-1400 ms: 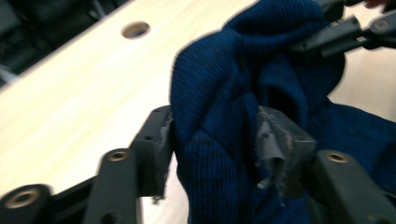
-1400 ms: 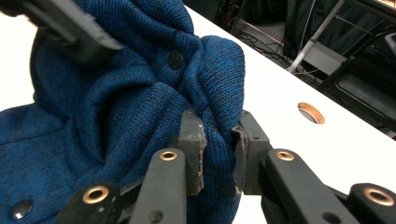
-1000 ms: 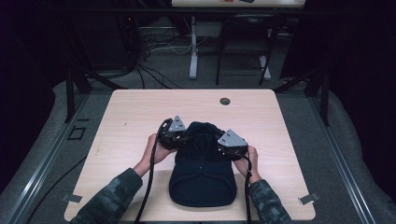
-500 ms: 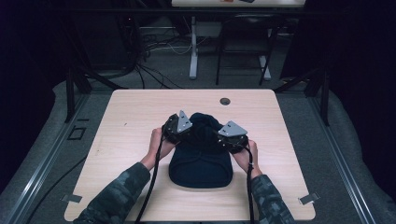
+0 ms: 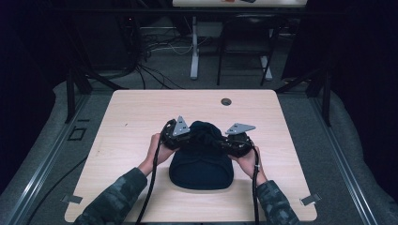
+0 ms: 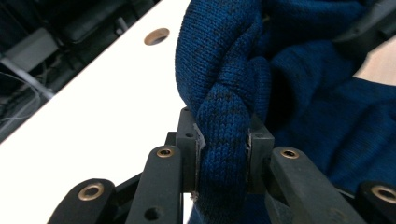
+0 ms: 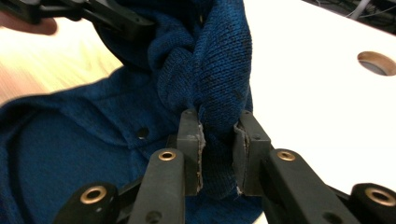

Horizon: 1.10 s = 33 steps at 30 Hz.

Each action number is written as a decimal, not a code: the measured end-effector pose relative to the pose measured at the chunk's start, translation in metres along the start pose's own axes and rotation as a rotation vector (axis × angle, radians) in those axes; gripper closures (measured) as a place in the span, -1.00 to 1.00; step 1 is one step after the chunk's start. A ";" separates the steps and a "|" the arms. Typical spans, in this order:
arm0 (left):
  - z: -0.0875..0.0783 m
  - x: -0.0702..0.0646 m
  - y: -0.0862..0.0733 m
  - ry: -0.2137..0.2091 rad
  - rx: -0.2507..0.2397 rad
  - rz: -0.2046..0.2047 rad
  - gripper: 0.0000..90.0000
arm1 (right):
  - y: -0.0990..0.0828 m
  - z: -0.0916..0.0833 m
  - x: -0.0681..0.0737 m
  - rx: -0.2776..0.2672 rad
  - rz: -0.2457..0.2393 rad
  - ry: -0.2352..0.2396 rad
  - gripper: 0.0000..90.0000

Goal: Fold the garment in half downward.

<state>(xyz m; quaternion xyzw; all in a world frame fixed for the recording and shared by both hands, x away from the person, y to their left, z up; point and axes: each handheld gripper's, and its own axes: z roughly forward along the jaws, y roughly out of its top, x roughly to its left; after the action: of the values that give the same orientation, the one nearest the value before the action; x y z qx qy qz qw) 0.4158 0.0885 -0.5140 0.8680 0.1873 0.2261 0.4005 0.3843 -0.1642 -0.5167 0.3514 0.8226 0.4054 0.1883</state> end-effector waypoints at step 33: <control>-0.024 -0.012 -0.035 -0.223 0.025 -0.051 0.61 | -0.008 -0.020 0.024 0.095 -0.217 -0.030 0.60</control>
<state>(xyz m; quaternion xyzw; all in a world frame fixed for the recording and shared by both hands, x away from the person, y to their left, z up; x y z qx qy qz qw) 0.3879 0.1183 -0.5298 0.8875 0.1664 0.1156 0.4138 0.3522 -0.1610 -0.5115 0.2751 0.8711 0.3380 0.2265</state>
